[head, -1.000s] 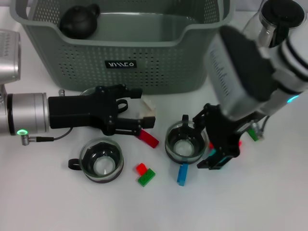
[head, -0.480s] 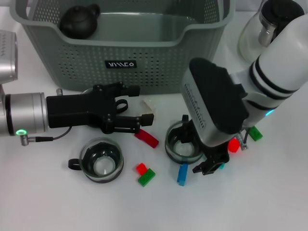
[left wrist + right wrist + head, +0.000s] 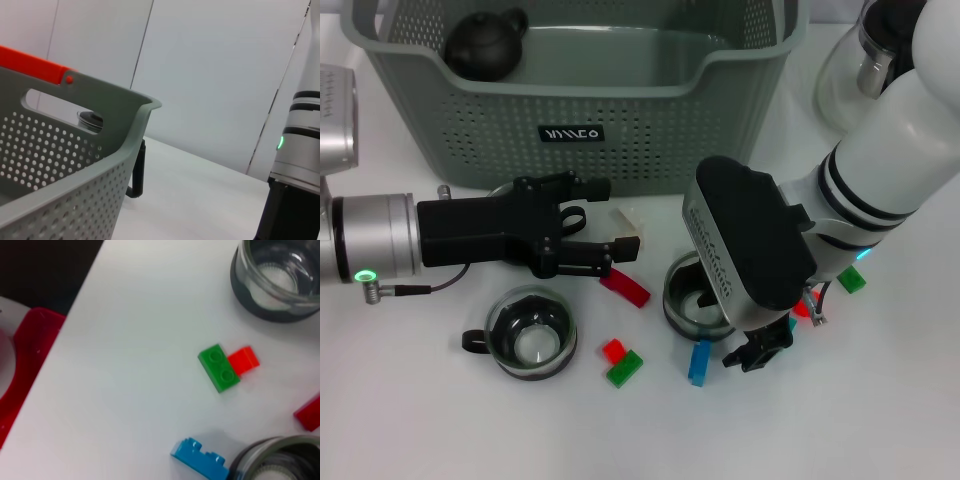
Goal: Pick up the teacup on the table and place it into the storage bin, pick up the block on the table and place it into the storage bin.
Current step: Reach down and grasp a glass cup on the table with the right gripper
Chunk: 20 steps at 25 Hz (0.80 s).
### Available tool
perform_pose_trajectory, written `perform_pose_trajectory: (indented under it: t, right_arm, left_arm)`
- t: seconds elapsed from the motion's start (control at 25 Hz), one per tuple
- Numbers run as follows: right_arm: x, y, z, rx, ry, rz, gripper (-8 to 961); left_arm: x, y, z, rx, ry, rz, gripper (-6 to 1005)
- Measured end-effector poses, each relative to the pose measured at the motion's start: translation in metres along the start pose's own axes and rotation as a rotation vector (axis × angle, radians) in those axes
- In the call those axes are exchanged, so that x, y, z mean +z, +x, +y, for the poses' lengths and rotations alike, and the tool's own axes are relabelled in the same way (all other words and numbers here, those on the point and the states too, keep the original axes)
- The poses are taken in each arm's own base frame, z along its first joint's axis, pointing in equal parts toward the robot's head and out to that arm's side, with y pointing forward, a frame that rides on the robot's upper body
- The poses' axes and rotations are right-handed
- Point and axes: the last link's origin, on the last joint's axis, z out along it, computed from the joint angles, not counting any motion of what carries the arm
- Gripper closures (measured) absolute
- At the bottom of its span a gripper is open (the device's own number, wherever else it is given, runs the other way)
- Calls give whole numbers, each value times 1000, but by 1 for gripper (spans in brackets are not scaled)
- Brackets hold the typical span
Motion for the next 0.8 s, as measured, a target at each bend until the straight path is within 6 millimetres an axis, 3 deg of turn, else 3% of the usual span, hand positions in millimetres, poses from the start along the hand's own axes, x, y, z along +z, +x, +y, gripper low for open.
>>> perform_pose_trajectory:
  t: [0.52, 0.76, 0.8]
  right_arm:
    - [0, 1, -1, 31, 0, 15, 237]
    - [-1, 2, -1, 56, -12, 22, 470]
    - [-1, 2, -1, 61, -13, 22, 589]
  left_arm:
    - [0, -1, 0, -11, 4, 8, 127]
    - [0, -2, 0, -12, 4, 8, 128]
    - [0, -2, 0, -12, 4, 8, 128]
